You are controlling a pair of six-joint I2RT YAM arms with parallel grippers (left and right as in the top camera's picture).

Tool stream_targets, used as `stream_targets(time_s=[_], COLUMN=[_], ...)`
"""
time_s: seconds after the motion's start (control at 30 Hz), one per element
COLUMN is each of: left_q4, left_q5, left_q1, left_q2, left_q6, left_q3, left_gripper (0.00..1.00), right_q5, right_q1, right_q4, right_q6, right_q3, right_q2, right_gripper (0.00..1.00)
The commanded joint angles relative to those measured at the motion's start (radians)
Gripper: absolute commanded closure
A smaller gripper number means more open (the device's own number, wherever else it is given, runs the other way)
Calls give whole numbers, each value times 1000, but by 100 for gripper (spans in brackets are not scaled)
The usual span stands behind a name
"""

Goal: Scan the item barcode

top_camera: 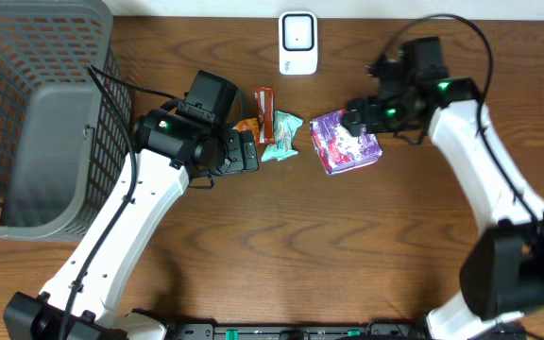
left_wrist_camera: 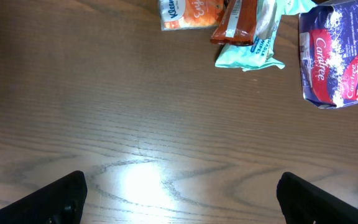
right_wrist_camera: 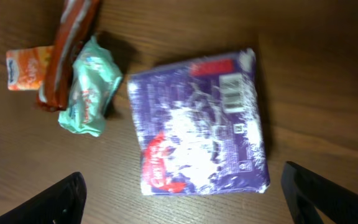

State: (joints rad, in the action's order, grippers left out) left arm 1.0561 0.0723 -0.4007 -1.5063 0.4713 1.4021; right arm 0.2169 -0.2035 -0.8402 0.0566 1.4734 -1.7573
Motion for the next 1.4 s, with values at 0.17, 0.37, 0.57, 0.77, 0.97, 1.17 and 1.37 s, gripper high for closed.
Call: stream_targets(time_s=[0.17,0.37,0.57,0.77,0.97,1.17,1.37], left_q4=[6,6,6,6,6,6,6], left_q5=[-6,-6,-6,-6,-6,-6,-6], left_q1=[3,3,3,3,3,3,3], left_q2=[-3,-3,-3,-3,-3,-3,-3], left_q6=[-6,-6,-6,-6,-6,-6,-6], left_q3=[3,3,3,3,3,3,3], left_gripper=[2,2,2,2,3,2,2], right_q5=[-426,-544,-723,-769,-763,-659,-166], right_q1=[-269,-348,-385,-383,-383,-350,-233], right_q4=[-1,-2,-21,-13,-14,-76,-91], right_q6=[157,220,286,287,337,354,214], right_q3=[2,2,2,2,3,79,196], right_q2=[-89,-203,-312,-428,-480,-388,-238], right_gripper=[13,21,30,39,99,99,99])
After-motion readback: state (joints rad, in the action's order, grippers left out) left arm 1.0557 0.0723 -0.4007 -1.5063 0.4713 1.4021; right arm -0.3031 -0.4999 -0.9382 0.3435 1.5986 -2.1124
